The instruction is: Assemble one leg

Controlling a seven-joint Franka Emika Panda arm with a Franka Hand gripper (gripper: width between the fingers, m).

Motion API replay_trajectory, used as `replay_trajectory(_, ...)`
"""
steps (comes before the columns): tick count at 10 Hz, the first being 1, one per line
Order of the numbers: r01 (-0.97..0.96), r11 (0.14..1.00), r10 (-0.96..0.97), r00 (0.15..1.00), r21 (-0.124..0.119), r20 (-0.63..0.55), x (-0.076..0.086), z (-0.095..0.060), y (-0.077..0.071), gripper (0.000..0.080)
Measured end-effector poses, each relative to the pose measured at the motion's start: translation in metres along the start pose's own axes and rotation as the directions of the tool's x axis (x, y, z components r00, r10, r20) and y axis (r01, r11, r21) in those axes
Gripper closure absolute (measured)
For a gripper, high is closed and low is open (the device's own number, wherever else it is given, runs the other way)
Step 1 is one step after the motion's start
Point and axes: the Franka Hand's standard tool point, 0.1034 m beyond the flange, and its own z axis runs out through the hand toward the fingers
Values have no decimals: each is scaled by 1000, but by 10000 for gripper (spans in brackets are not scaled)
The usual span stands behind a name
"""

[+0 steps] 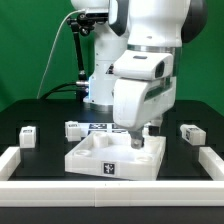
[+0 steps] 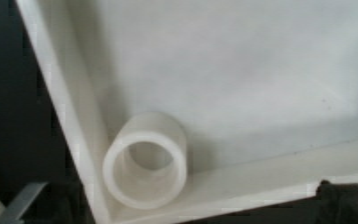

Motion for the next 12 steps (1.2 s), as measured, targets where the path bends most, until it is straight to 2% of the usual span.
replay_trajectory(4, 1, 1000, -1, 1000, 3, 1, 0, 3, -1, 150)
replay_trajectory(5, 51, 999, -51, 999, 8, 1, -6, 5, 1, 150)
replay_trajectory(6, 48, 999, -48, 999, 4, -7, -13, 8, -7, 150)
replay_trajectory(7, 55, 998, -55, 998, 12, -4, -23, 8, -27, 150)
replay_trajectory(8, 72, 997, -72, 997, 26, 8, -30, 5, -37, 150)
replay_trajectory(9, 112, 993, -113, 993, 44, 18, -35, 4, -43, 150)
replay_trajectory(10, 117, 990, -120, 992, 75, 29, -42, 5, -50, 150)
replay_trajectory(12, 117, 990, -120, 992, 76, 30, -42, 6, -50, 150)
